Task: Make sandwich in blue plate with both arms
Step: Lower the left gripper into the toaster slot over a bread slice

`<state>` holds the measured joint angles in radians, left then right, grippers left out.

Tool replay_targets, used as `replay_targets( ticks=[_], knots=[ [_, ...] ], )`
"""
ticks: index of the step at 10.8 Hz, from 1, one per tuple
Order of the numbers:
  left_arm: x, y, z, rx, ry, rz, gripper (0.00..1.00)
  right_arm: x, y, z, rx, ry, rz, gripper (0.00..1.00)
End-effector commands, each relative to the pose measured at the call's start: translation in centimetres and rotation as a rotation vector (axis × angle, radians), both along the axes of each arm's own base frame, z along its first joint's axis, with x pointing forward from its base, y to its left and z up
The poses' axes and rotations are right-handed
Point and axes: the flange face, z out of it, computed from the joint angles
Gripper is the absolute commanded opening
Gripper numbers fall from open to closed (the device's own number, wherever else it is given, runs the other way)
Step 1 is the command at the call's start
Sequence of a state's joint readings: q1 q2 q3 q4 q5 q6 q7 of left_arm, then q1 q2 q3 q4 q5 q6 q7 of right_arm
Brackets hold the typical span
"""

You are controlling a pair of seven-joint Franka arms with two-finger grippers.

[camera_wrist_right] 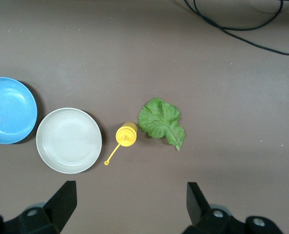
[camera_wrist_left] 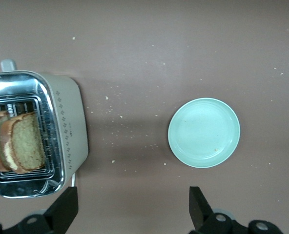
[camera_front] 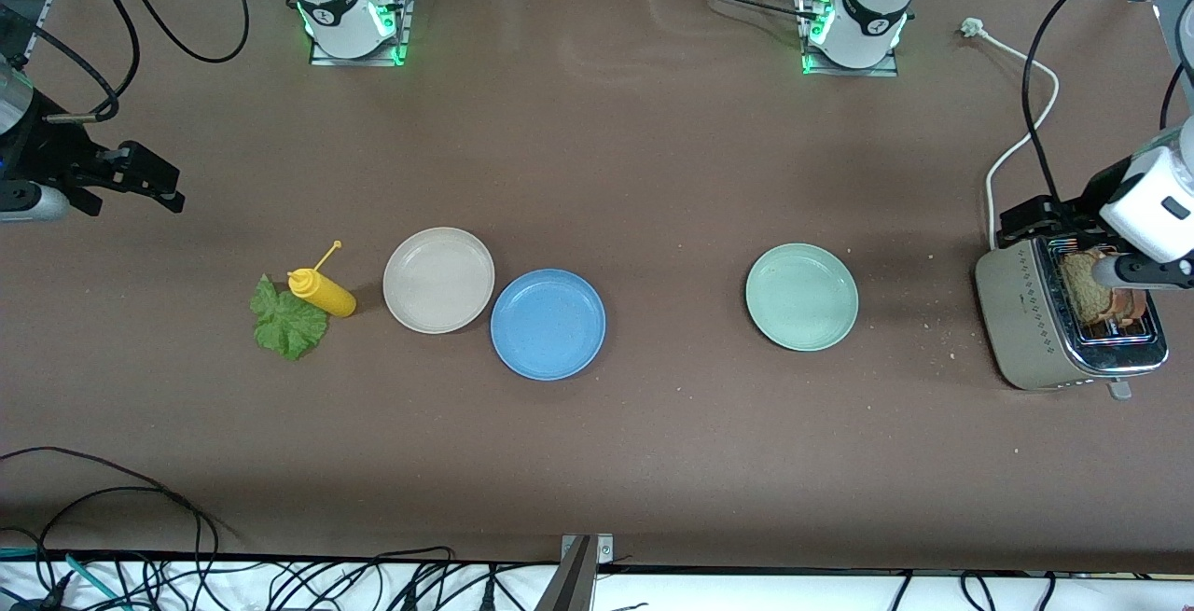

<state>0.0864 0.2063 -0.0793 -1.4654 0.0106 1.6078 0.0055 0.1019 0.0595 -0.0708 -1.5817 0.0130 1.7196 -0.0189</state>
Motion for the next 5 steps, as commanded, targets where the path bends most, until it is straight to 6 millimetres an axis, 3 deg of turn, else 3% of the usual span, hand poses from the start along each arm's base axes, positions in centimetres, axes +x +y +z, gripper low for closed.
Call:
replay_targets(
  ticks=[1,5],
  knots=[
    [-0.1,4.0,0.3,-0.024,-0.013,0.036,1.00,-0.1,-0.1,0.3,-0.005,-0.001,0.001,1.00],
    [1.2,8.9,-2.0,-0.039,0.007,0.045,1.00,-0.1,-0.1,0.3,-0.005,-0.001,-0.001,1.00]
  ],
)
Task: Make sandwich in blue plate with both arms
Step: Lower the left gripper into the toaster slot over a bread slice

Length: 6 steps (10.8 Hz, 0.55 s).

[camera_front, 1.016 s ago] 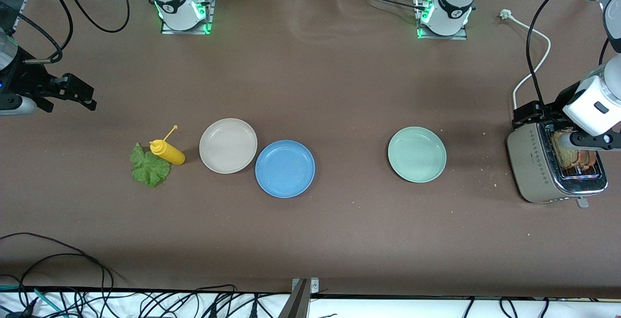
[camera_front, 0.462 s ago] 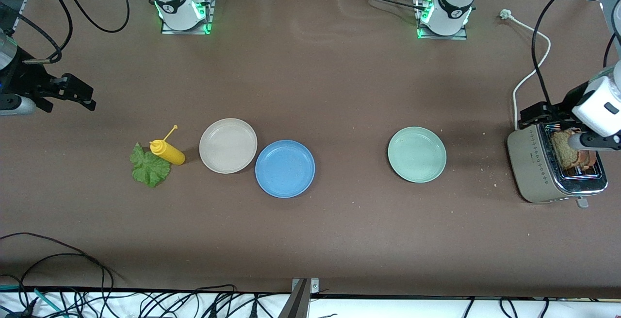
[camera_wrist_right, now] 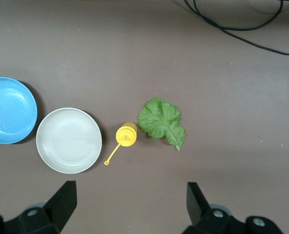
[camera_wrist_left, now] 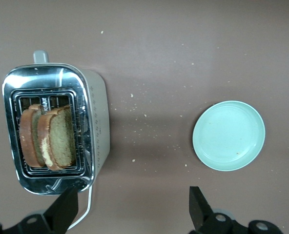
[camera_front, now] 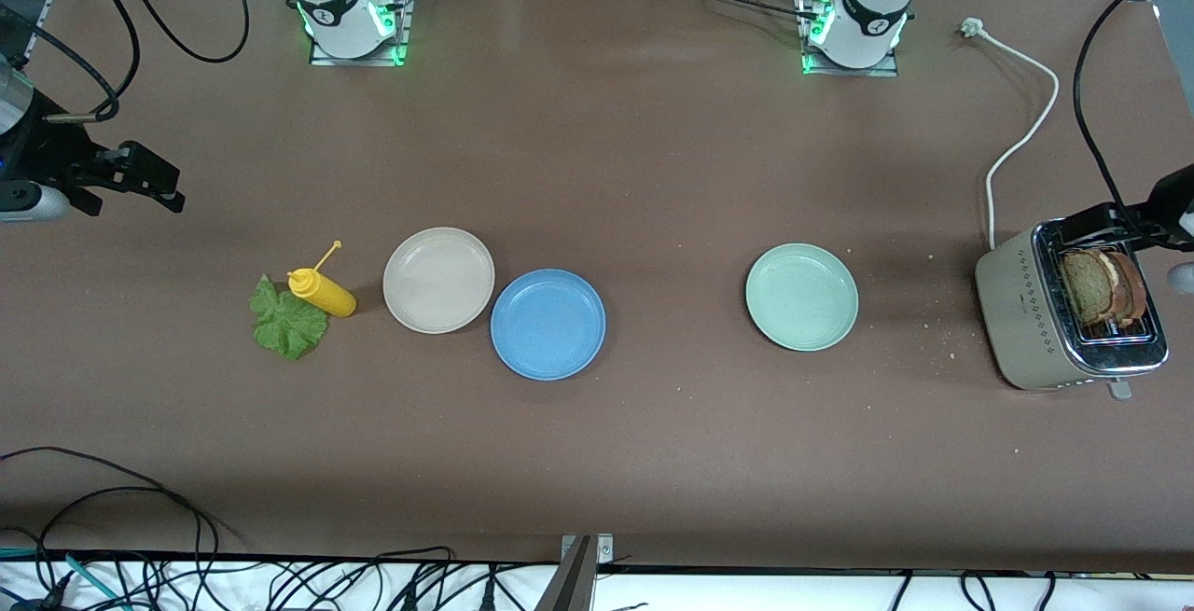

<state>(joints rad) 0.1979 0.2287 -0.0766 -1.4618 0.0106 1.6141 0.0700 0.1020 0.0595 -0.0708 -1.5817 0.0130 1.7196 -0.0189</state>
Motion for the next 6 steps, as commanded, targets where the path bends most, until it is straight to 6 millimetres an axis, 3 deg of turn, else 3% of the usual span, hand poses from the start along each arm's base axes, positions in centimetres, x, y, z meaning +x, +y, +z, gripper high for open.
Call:
replay_targets(
  ticks=[1,6],
  knots=[
    [1.4,2.9,-1.4,-0.018,-0.003,0.008,1.00,-0.1,-0.1,0.3,-0.004,-0.001,0.001,1.00],
    [3.0,7.6,-6.8,0.048,0.018,-0.021,1.00,-0.2,0.1,0.5,-0.002,-0.004,0.002,1.00]
  ],
)
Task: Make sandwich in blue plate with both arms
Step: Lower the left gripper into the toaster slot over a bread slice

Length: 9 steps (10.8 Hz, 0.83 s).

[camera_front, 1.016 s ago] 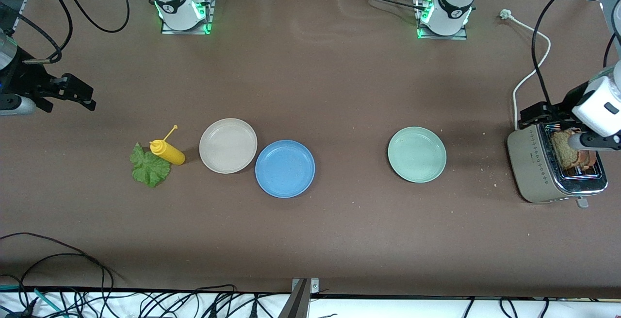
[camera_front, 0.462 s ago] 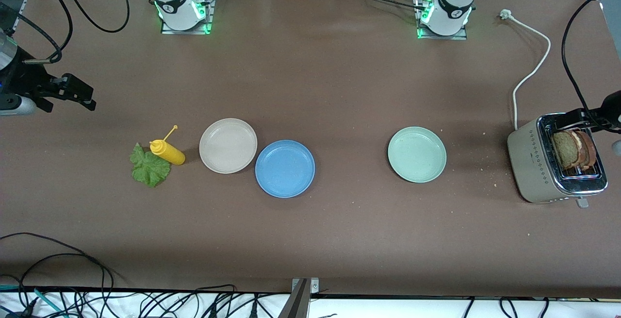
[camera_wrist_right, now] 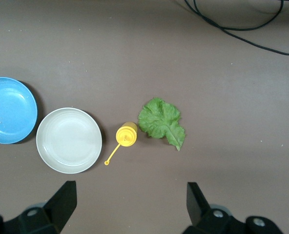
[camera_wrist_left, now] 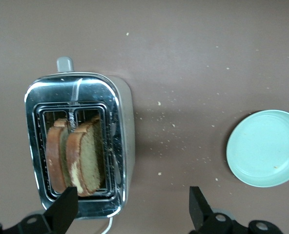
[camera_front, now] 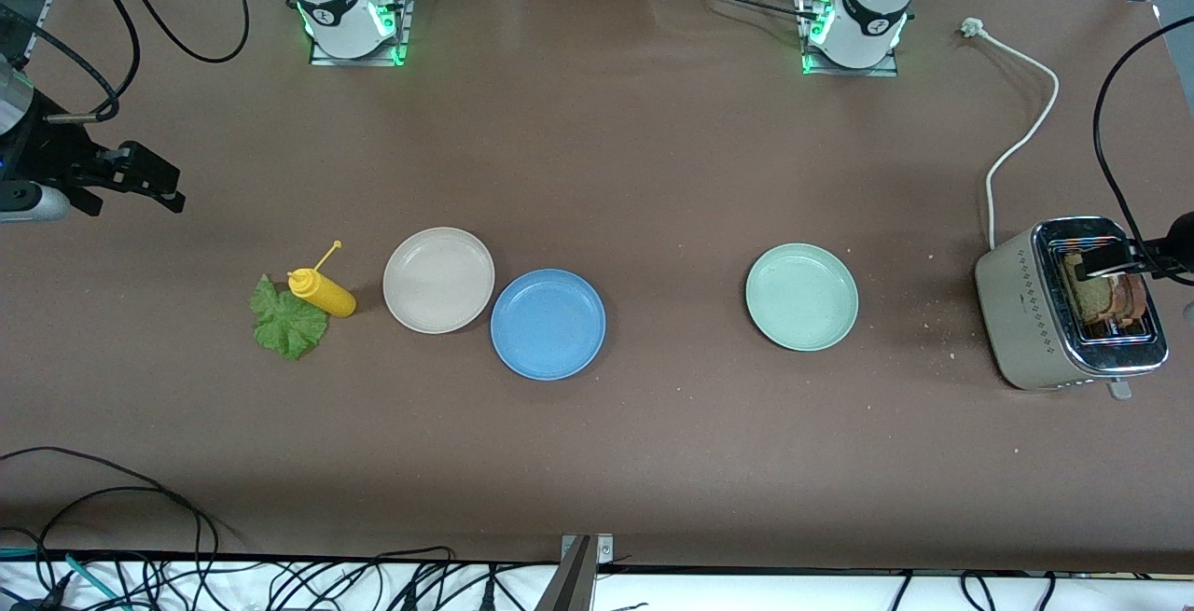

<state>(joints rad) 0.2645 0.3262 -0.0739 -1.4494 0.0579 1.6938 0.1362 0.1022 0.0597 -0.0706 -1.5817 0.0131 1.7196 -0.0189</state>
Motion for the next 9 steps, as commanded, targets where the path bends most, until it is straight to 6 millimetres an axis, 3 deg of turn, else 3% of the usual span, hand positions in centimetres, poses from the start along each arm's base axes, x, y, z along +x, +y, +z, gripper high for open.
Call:
replay_targets(
  ticks=[1,2,5,9],
  knots=[
    [0.9,3.9,-3.3,0.006,0.027,0.007,1.00,-0.2,0.1,0.5,-0.002,-0.005,0.002,1.00],
    [1.1,5.2,-4.5,0.004,0.025,0.020,1.00,-0.1,0.0,0.4,-0.002,-0.003,0.000,1.00],
    [1.8,6.1,-8.2,-0.004,0.048,0.028,1.00,-0.1,0.0,0.3,-0.002,-0.002,0.000,1.00],
    [1.5,6.3,-10.4,-0.016,0.091,0.035,1.00,-0.1,0.1,0.4,-0.002,-0.003,0.002,1.00]
  ],
)
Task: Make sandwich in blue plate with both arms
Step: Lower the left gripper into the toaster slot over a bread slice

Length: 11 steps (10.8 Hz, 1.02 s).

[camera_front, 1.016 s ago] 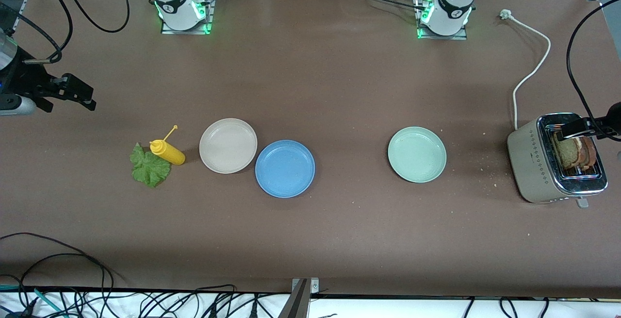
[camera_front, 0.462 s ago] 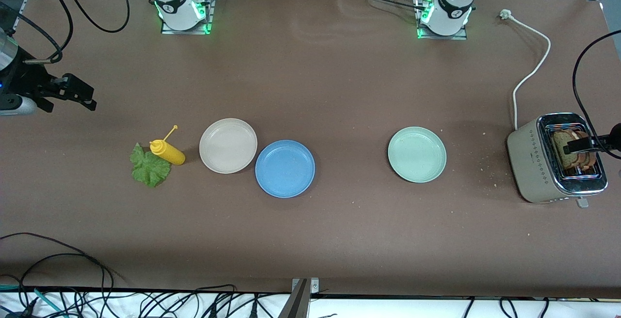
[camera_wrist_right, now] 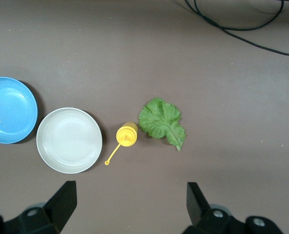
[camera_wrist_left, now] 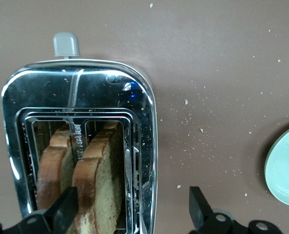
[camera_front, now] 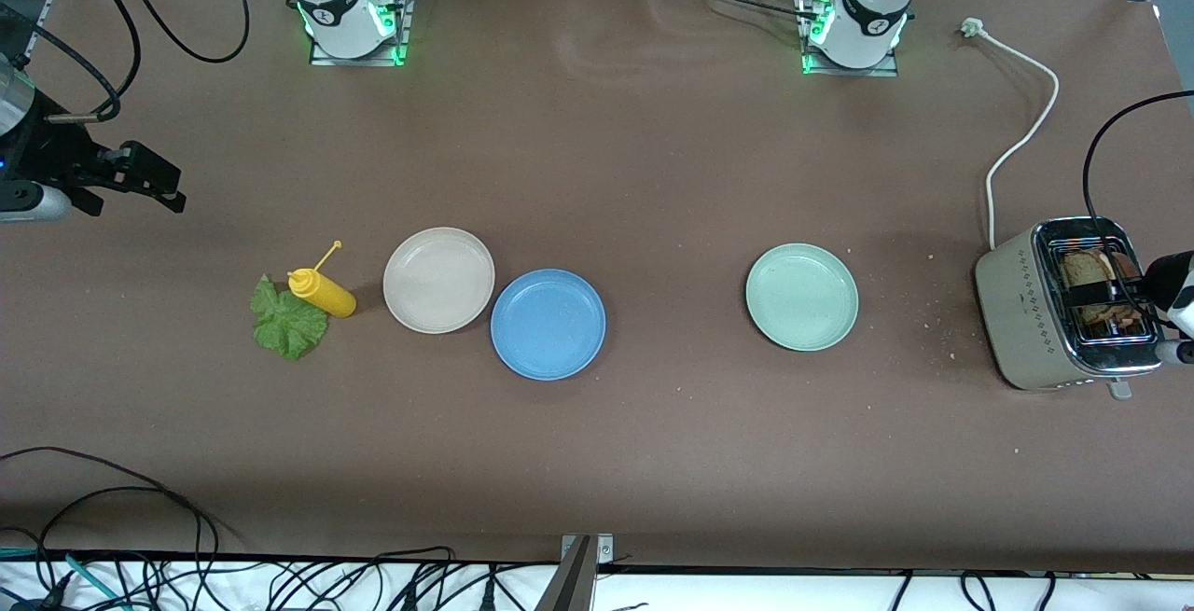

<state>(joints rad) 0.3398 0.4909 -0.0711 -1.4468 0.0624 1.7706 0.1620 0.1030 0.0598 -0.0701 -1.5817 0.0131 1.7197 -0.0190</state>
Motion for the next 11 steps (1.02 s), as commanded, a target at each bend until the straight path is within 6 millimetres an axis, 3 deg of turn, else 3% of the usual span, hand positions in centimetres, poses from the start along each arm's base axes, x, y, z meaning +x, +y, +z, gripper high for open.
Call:
replay_targets(
  ticks=[1,5,9,11],
  knots=[
    [-0.1,1.3,-0.2,0.013,0.010,-0.003,1.00,-0.1,-0.1,0.4,-0.002,-0.002,-0.001,1.00],
    [-0.4,2.1,-0.3,0.062,0.027,-0.018,1.00,-0.1,-0.1,0.4,-0.002,-0.002,-0.001,1.00],
    [-0.1,1.3,-2.4,0.048,0.057,-0.023,1.00,-0.1,-0.1,0.4,-0.002,-0.003,-0.001,1.00],
    [-0.1,1.0,-3.1,0.042,0.072,-0.030,0.93,-0.1,-0.1,0.4,-0.002,-0.002,-0.001,1.00]
  ],
)
